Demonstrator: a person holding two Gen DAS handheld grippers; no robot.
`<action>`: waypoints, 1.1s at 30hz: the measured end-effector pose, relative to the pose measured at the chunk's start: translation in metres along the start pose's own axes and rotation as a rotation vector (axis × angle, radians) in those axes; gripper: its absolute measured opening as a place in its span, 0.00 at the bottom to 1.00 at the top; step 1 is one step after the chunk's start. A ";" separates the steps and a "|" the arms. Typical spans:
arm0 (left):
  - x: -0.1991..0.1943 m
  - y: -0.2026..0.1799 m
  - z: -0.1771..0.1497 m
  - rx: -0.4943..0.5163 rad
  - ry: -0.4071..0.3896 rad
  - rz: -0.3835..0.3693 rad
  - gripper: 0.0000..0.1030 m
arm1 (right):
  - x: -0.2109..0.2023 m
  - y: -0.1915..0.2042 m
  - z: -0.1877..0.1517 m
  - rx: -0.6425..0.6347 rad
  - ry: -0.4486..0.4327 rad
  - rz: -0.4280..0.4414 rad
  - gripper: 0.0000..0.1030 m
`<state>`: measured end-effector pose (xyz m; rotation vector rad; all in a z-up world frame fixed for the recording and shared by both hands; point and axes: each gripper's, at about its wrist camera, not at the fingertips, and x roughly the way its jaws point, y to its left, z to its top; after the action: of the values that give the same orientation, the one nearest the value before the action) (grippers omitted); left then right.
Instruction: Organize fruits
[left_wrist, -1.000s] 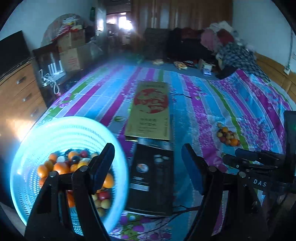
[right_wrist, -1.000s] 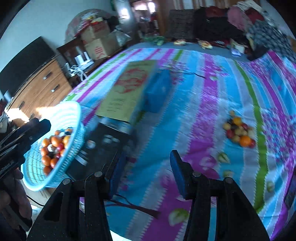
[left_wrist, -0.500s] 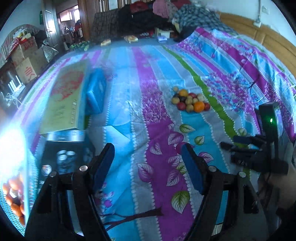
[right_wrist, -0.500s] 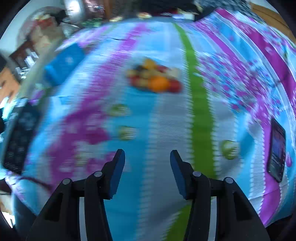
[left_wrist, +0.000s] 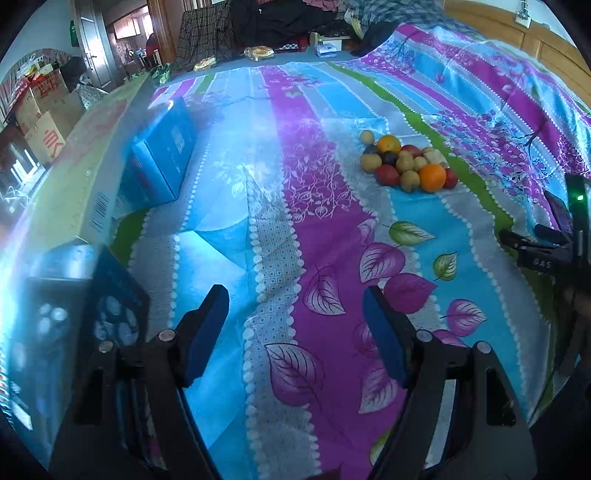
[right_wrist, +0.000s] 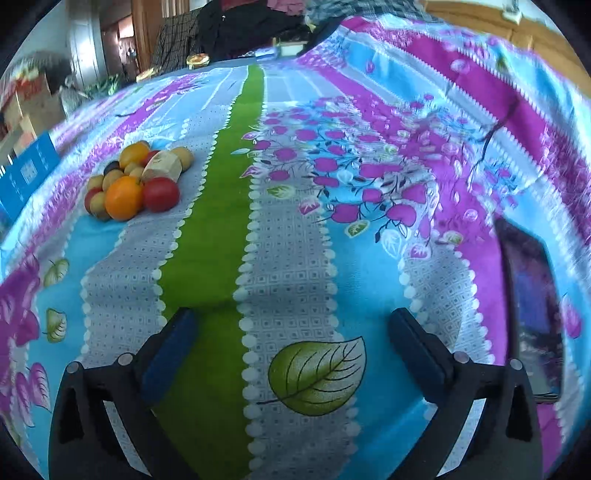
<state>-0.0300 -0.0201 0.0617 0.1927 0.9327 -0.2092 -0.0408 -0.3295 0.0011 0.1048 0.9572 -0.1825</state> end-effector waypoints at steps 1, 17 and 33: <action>0.004 0.000 -0.001 0.000 -0.001 -0.001 0.73 | -0.001 0.001 0.000 -0.005 0.000 -0.006 1.00; 0.028 0.006 -0.017 -0.030 -0.050 -0.064 0.73 | -0.002 0.002 0.001 -0.008 -0.001 -0.006 1.00; 0.036 0.023 -0.026 -0.115 -0.064 -0.175 0.80 | -0.002 0.002 0.001 -0.009 -0.001 -0.005 1.00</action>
<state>-0.0232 0.0056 0.0192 -0.0018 0.8954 -0.3204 -0.0408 -0.3279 0.0032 0.0945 0.9570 -0.1826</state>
